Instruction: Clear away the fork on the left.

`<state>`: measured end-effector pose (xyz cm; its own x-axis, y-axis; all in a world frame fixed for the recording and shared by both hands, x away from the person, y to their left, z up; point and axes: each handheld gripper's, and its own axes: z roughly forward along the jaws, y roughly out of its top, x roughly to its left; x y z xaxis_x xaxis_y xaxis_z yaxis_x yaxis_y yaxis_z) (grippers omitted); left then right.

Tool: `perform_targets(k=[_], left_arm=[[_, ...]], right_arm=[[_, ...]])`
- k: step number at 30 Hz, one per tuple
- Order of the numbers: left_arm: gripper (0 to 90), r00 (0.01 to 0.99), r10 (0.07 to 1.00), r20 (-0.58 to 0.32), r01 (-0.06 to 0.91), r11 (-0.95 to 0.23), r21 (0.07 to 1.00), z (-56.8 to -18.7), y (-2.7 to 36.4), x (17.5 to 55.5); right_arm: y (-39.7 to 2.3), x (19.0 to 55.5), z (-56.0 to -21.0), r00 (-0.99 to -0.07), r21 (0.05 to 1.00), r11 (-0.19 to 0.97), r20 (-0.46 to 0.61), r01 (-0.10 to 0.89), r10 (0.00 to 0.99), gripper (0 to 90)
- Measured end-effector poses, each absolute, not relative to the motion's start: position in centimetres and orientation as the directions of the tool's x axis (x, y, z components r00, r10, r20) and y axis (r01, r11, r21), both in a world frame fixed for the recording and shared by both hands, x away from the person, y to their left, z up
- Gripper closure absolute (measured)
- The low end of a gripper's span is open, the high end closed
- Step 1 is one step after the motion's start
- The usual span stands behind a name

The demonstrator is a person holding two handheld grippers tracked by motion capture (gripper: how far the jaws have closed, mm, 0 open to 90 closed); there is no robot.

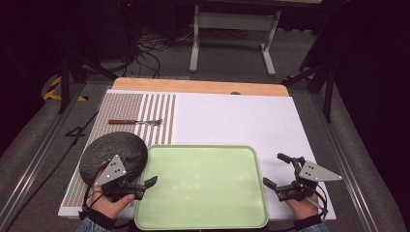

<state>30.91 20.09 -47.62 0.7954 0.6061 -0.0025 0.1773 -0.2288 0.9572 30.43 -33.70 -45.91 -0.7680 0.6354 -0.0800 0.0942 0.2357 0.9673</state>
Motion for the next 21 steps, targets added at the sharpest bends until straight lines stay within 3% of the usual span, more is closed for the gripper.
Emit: perform_targets(k=[6,21], left_arm=[[3.8,0.806,0.590,-0.041,0.220,-0.234,0.947,-47.6,19.7,31.2],[9.9,0.833,0.554,-0.009,0.211,-0.304,0.929,-46.2,20.0,32.3]], right_arm=[[-33.6,30.5,-46.0,-0.776,0.969,0.231,-0.079,0.088,0.626,0.6],[-33.7,30.9,-46.0,-0.786,0.970,0.229,-0.074,0.087,0.614,5.5]])
